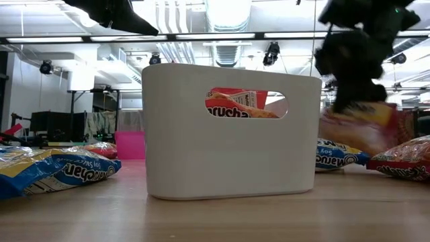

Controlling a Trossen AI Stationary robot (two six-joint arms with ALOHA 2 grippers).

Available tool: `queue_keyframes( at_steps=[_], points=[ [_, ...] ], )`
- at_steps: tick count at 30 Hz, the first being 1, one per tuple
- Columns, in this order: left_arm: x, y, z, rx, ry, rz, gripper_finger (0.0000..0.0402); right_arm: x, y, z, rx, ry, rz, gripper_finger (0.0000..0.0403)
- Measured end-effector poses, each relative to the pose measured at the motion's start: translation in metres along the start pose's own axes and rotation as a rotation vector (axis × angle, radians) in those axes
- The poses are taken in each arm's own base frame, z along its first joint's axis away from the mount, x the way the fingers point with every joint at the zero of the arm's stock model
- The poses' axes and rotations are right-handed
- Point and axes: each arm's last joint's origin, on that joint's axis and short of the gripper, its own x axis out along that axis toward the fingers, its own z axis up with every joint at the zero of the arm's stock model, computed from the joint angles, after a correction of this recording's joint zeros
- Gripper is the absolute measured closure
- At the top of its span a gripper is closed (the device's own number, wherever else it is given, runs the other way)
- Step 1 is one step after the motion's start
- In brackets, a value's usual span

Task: Sort Maruchan noodles
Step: Put the red noodle pack into the transparent bin

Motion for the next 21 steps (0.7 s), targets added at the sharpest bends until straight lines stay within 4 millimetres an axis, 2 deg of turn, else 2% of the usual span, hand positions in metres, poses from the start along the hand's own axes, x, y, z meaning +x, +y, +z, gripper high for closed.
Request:
queue_keyframes(
  at_steps=[11,16,21],
  points=[
    [0.000,0.001,0.004,-0.021,-0.038,0.012,0.0327,-0.043,0.034,0.039,0.024,-0.228,0.057,0.0390],
    [-0.002,0.004,0.007,-0.029,-0.040,0.047,0.0327,-0.072,0.044,0.068,0.137,-0.317,0.036,0.0390],
    [-0.005,0.009,0.007,-0.042,-0.024,0.140,0.0327,-0.094,0.044,0.107,0.238,-0.335,-0.052,0.0390]
  ],
)
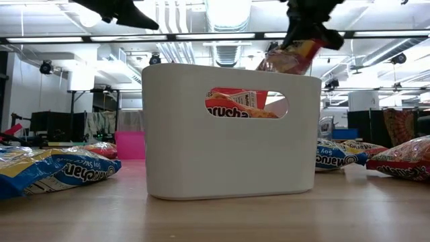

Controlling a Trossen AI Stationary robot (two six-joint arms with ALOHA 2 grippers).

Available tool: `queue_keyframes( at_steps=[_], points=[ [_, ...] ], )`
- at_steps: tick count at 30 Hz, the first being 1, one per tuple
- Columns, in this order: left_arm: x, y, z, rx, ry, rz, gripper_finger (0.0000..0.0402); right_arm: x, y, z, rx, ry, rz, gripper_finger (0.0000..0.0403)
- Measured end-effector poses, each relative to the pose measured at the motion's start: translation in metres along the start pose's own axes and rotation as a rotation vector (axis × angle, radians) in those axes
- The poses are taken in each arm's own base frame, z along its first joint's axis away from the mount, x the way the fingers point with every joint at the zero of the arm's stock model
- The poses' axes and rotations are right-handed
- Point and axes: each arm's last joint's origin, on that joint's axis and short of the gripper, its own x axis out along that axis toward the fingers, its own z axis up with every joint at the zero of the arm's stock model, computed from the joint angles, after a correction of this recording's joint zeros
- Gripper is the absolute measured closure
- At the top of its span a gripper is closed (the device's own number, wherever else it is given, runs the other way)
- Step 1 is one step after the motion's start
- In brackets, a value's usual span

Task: Sort Maruchan noodles
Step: Put the red noodle pack into the transparent bin

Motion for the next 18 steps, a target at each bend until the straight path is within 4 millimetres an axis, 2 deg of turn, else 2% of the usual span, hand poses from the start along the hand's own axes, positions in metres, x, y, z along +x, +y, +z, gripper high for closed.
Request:
queue_keyframes(
  at_steps=[4,8,13,18],
  points=[
    [-0.003,0.005,0.001,-0.017,0.001,0.056,0.0327,0.003,0.000,0.040,0.032,0.009,-0.125,0.0390],
    [-0.007,0.008,0.001,-0.026,-0.006,0.060,0.0327,0.009,-0.013,0.081,0.053,0.055,-0.270,0.0390],
    [-0.009,0.009,-0.002,-0.017,0.006,0.057,0.0327,0.019,-0.041,0.127,0.115,0.137,-0.385,0.0390],
    [-0.010,0.010,-0.004,-0.013,0.012,0.056,0.0327,0.037,-0.074,0.156,0.186,0.222,-0.477,0.0390]
  ],
)
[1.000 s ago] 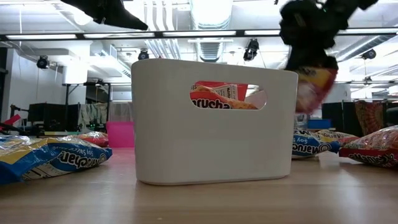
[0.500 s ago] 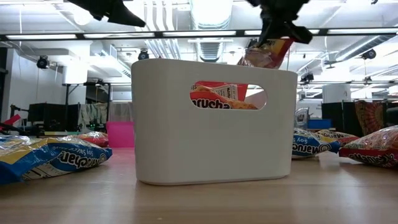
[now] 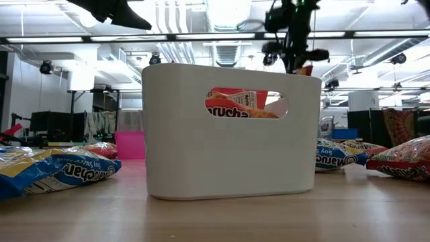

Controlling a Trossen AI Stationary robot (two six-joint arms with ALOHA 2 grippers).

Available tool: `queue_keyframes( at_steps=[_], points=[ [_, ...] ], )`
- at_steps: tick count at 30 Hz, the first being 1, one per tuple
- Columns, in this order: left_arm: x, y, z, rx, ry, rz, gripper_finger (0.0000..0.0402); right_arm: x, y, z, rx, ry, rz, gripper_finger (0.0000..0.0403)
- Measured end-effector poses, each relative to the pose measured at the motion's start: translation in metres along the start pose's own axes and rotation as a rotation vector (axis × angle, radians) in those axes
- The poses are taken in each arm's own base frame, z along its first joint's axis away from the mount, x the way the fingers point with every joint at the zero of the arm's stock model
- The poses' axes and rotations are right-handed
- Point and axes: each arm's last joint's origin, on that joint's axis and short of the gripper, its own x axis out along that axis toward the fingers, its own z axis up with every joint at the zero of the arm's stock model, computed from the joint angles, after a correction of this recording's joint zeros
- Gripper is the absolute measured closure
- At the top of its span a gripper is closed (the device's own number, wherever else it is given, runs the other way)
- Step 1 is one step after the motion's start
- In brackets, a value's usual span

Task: Sort Maruchan noodles
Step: Put the red noodle pack into the transparent bin

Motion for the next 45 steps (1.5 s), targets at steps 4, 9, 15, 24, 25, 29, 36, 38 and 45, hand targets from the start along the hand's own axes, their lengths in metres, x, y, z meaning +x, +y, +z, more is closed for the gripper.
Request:
queue_keyframes(
  at_steps=[4,9,15,24,25,29,36,38,45],
  points=[
    [-0.002,0.002,-0.001,-0.007,0.003,0.000,0.0327,0.021,-0.009,0.018,0.010,0.075,-0.065,0.0390],
    [-0.003,0.003,-0.001,-0.014,0.007,-0.001,0.0327,0.045,-0.013,0.030,0.017,0.145,-0.117,0.0390],
    [-0.003,0.003,-0.002,-0.007,0.013,-0.002,0.0327,0.076,-0.012,0.031,0.006,0.229,-0.178,0.0390],
    [-0.003,0.003,-0.002,-0.008,0.013,-0.002,0.0327,0.108,-0.015,0.032,-0.067,0.267,-0.362,0.0390],
    [-0.003,0.003,-0.002,-0.008,0.013,-0.002,0.0327,0.111,-0.015,0.033,-0.071,0.269,-0.373,0.0390],
    [-0.003,0.003,-0.003,-0.005,0.016,-0.003,0.0327,0.127,-0.013,0.034,-0.090,0.305,-0.392,0.0390],
    [-0.003,0.003,-0.003,-0.003,0.017,-0.004,0.0327,0.150,-0.008,0.032,-0.150,0.363,-0.412,0.0387],
    [-0.003,0.003,-0.003,-0.003,0.018,-0.004,0.0327,0.154,-0.006,0.030,-0.165,0.373,-0.415,0.0376],
    [-0.003,0.003,-0.003,-0.002,0.018,-0.004,0.0327,0.159,-0.002,0.028,-0.179,0.382,-0.418,0.0308]
  ],
)
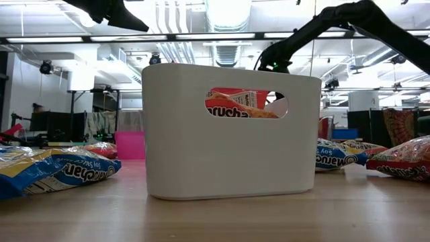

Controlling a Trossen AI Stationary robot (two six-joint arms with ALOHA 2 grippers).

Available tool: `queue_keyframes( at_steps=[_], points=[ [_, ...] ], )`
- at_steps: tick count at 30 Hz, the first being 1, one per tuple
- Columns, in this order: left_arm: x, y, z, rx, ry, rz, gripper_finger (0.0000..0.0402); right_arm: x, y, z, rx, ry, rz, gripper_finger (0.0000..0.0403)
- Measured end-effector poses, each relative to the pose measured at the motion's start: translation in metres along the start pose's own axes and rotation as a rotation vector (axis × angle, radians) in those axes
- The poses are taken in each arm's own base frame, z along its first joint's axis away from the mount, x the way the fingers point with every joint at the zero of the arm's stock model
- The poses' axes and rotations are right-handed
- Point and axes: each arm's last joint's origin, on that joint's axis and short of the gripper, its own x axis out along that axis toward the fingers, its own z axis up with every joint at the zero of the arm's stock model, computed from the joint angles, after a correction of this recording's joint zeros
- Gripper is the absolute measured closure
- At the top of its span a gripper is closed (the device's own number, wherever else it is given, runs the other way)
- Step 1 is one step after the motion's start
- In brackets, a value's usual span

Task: Sort Maruchan noodles
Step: Put the red noodle pack into the transparent bin, then put the blue noodle pack into the red bin

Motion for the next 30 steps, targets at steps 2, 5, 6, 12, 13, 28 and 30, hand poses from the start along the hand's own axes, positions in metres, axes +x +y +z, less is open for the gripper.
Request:
queue_keyframes(
  at_steps=[2,5,6,12,13,28,30],
  points=[
    [0.000,0.000,0.000,0.000,0.000,0.000,0.0327,-0.001,0.000,-0.001,-0.001,-0.003,0.001,0.0292],
    [0.000,0.000,0.000,0.000,0.000,0.000,0.0327,-0.009,-0.004,-0.005,0.002,-0.023,0.011,0.0273],
    [0.000,0.000,0.000,0.000,0.000,0.000,0.0327,-0.014,-0.006,-0.007,0.005,-0.036,0.018,0.0269],
    [0.000,0.000,0.000,0.001,0.000,-0.001,0.0327,-0.055,-0.024,-0.034,0.039,-0.151,0.074,0.0249],
    [0.000,0.000,0.000,0.001,0.000,-0.001,0.0327,-0.064,-0.027,-0.041,0.041,-0.180,0.087,0.0247],
    [0.000,0.000,0.000,-0.022,-0.002,-0.003,0.0327,-0.102,0.038,-0.201,-0.342,-0.858,0.531,0.0252],
    [0.000,0.000,0.000,-0.032,-0.002,-0.003,0.0327,-0.089,0.050,-0.221,-0.378,-0.912,0.623,0.0252]
  ],
)
